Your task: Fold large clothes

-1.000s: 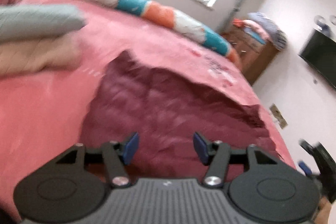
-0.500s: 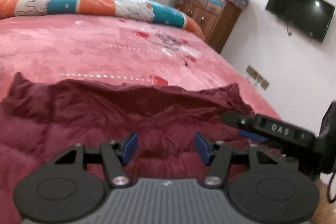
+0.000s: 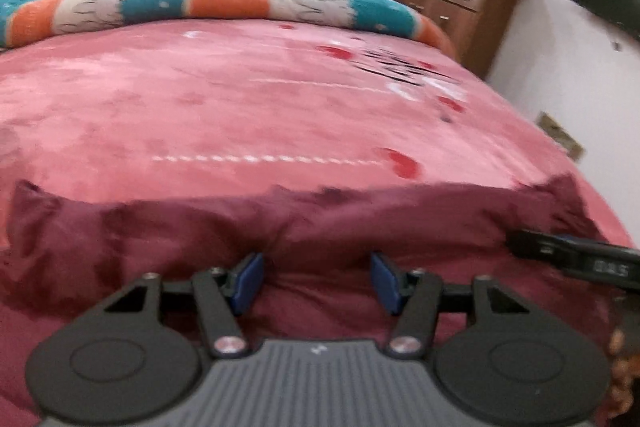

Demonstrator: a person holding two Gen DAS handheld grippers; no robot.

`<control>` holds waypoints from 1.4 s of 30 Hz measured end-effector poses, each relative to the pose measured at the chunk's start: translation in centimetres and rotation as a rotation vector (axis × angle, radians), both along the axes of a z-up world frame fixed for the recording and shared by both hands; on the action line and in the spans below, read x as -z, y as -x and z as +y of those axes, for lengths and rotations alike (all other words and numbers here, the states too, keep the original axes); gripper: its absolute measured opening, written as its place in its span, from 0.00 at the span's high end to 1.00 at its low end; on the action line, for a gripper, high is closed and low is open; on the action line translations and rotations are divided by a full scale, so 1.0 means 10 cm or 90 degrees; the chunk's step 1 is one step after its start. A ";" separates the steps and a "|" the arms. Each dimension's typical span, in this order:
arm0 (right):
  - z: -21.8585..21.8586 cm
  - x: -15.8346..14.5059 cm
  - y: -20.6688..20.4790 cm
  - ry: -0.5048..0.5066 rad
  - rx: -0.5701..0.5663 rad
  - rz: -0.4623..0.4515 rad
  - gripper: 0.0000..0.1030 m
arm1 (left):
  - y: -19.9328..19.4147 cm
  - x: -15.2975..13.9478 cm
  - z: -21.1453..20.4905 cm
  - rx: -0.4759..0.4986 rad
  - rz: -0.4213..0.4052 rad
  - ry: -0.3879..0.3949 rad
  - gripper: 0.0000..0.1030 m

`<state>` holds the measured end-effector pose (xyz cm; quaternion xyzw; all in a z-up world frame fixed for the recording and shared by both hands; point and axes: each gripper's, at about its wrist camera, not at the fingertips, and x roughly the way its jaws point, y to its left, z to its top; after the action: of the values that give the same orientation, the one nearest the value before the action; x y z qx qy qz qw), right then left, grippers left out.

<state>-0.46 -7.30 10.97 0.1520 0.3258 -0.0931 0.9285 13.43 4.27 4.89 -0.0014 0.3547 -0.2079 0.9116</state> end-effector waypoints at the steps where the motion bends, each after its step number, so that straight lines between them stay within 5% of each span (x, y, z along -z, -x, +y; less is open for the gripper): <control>1: -0.02 0.02 -0.04 0.007 0.007 0.000 0.00 | -0.06 0.02 0.05 -0.014 -0.005 -0.003 0.43; 11: -0.38 0.28 -0.22 0.010 0.072 0.014 0.00 | -0.37 0.29 0.47 -0.109 -0.060 -0.045 0.42; 17: -0.47 0.47 -0.24 -0.024 0.090 0.014 0.00 | -0.45 0.48 0.55 -0.115 -0.063 0.003 0.35; 27: -0.33 0.59 -0.25 0.033 0.104 -0.010 0.00 | -0.51 0.63 0.52 -0.119 -0.068 0.001 0.28; 33: -0.43 0.56 -0.22 0.004 0.101 -0.020 0.00 | -0.49 0.50 0.50 -0.125 -0.053 -0.012 0.27; 42: -0.67 0.25 0.06 -0.100 0.155 -0.095 0.00 | 0.01 -0.17 0.12 -0.074 -0.100 0.077 0.16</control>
<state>-1.06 -14.04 8.49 0.2689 0.2412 -0.1680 0.9172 13.34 5.43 6.58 -0.0607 0.2685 -0.1750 0.9453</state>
